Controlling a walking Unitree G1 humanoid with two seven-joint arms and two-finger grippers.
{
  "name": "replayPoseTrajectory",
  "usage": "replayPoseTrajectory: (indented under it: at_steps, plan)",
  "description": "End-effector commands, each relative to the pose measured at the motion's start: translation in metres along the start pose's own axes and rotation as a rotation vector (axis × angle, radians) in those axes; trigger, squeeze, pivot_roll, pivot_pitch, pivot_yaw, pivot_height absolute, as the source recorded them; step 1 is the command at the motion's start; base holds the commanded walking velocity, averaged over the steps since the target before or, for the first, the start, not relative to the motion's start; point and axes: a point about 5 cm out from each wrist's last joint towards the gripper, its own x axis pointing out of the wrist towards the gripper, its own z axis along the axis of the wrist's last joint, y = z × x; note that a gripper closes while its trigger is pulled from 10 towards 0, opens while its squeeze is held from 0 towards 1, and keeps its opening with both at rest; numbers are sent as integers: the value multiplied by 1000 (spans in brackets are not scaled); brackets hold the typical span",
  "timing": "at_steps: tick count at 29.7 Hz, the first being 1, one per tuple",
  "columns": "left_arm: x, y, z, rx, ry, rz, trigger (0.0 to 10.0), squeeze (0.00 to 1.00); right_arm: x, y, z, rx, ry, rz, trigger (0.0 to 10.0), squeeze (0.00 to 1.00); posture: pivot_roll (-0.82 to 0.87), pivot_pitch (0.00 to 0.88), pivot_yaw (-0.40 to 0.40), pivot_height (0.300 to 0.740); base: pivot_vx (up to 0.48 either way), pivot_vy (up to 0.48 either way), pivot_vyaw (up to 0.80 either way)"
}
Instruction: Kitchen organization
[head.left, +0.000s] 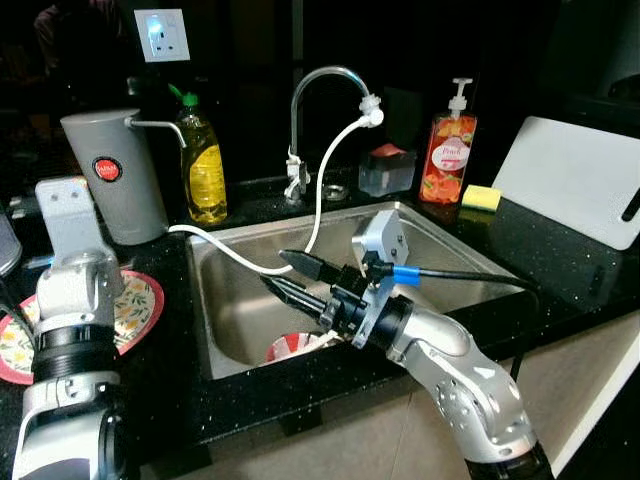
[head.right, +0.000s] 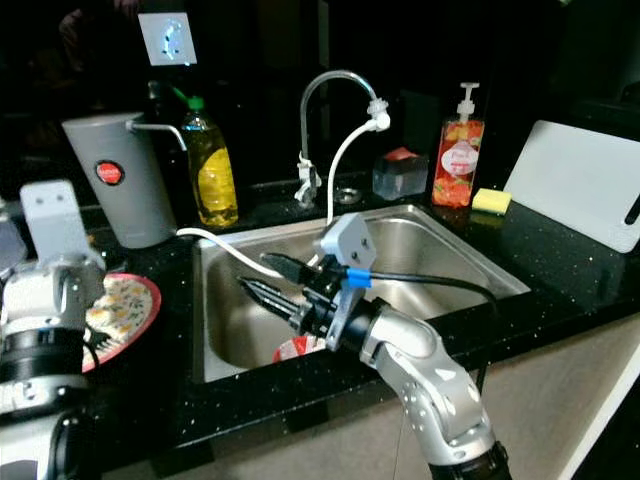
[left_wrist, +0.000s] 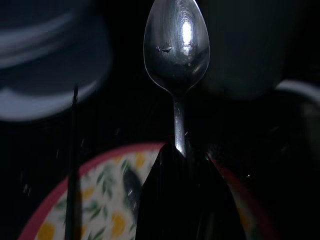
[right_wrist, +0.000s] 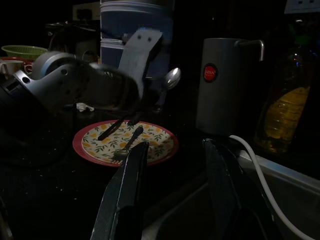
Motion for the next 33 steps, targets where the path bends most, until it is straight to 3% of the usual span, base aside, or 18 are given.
replayPoseTrajectory:
  at_steps: [1,7,9,10,11,12,14,15,17,18,19,20,21,24,29,33]
  plan:
    - [-6,-5,15,24,-84,-60,10000,0,-1,1,4,-6,-26,-1,10000,0,-53,20,25,740,0,0,0]
    - [-15,-23,15,92,-132,-235,10000,0,-1,0,4,-5,-25,-6,10000,0,-52,22,26,740,0,0,0]
    - [-19,-32,11,129,-114,-342,10000,0,-2,-2,3,-12,-18,-13,10000,0,-52,24,25,740,0,0,0]
    - [-21,-39,8,156,-100,-417,10000,0,-1,-9,1,-20,5,-75,10000,0,-53,25,24,740,0,0,0]
    - [-21,-39,8,156,-100,-417,10000,0,-1,-9,1,-20,5,-75,10000,0,-53,25,24,740,0,0,0]
    - [-23,-43,7,174,-91,-467,10000,0,-1,-15,-1,-27,21,-121,10000,0,-53,25,24,740,0,0,0]
    - [-30,-60,4,172,-54,-605,10000,0,-5,-46,-11,-44,100,-364,10000,0,-60,24,27,740,0,0,0]
    - [-30,-60,4,172,-54,-605,10000,0,-5,-46,-11,-44,100,-364,10000,0,-60,24,27,740,0,0,0]
    - [-37,-78,6,182,-65,-690,10000,0,-14,-69,-15,-52,142,-539,10000,0,-61,24,28,740,0,0,0]
    - [-41,-87,6,180,-69,-726,10000,0,-18,-75,-15,-54,150,-588,10000,0,-62,24,30,740,0,0,0]
    - [-41,-87,6,180,-69,-726,10000,0,-18,-75,-15,-54,150,-588,10000,0,-62,24,30,740,0,0,0]
    - [-49,-103,3,180,-51,-800,10000,0,-23,-81,-15,-54,154,-636,10000,0,-65,24,32,740,0,0,0]
    - [-49,-103,3,180,-51,-800,10000,0,-23,-81,-15,-54,154,-636,10000,0,-65,24,32,740,0,0,0]
    - [-58,-127,-17,246,21,-883,10000,0,-25,-82,-13,-55,144,-656,10000,0,-77,27,40,740,0,0,0]
    - [-60,-137,-36,286,100,-918,10000,0,-24,-78,-9,-65,114,-645,10000,0,-90,31,49,740,0,0,0]
    - [-59,-136,-48,301,149,-922,10000,0,-23,-76,-5,-71,74,-645,10000,0,-91,35,51,740,0,0,0]
